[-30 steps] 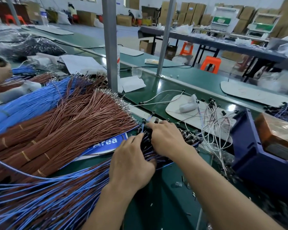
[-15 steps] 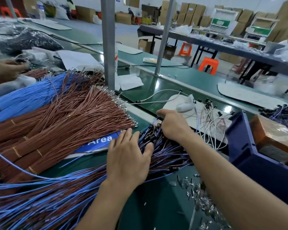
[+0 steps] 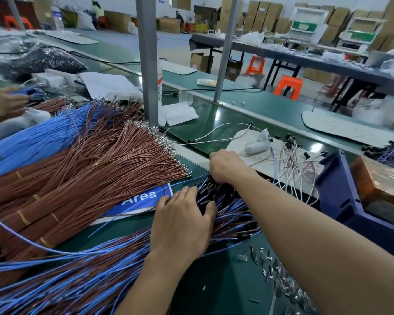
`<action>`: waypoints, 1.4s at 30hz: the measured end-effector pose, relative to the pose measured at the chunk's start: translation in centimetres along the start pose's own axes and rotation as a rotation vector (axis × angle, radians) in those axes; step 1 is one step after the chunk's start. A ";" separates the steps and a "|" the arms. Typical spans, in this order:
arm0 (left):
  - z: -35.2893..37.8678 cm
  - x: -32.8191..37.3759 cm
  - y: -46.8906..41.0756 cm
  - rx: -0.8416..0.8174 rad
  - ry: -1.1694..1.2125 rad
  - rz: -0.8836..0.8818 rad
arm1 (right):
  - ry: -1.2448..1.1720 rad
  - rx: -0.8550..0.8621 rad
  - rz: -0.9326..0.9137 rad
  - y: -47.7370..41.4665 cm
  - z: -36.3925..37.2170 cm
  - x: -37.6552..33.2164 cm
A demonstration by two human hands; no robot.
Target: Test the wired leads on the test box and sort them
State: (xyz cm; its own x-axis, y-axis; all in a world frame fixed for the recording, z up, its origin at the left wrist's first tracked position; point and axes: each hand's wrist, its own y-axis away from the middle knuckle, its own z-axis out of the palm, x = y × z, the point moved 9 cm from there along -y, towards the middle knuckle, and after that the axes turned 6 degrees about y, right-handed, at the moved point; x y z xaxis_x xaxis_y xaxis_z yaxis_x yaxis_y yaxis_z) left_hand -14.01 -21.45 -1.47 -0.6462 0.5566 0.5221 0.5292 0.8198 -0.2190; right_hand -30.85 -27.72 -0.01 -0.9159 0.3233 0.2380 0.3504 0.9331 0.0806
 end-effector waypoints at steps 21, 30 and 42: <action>-4.7 4.6 2.1 0.334 0.207 0.333 | -1.591 0.312 0.281 18.0 -2.9 2.7; -4.1 6.6 3.2 0.236 0.310 0.451 | -2.085 0.536 0.496 28.9 -0.9 10.9; -3.9 6.9 3.3 -0.222 0.795 0.265 | -2.059 0.896 0.804 41.1 2.2 16.9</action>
State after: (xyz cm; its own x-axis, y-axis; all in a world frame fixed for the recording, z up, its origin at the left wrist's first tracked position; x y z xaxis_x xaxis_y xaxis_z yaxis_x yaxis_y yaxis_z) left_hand -14.57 -15.49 4.64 0.0464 0.3982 0.9161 0.7564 0.5850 -0.2926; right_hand -32.34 16.42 5.24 0.1689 -0.3356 -0.9267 0.9690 0.2285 0.0939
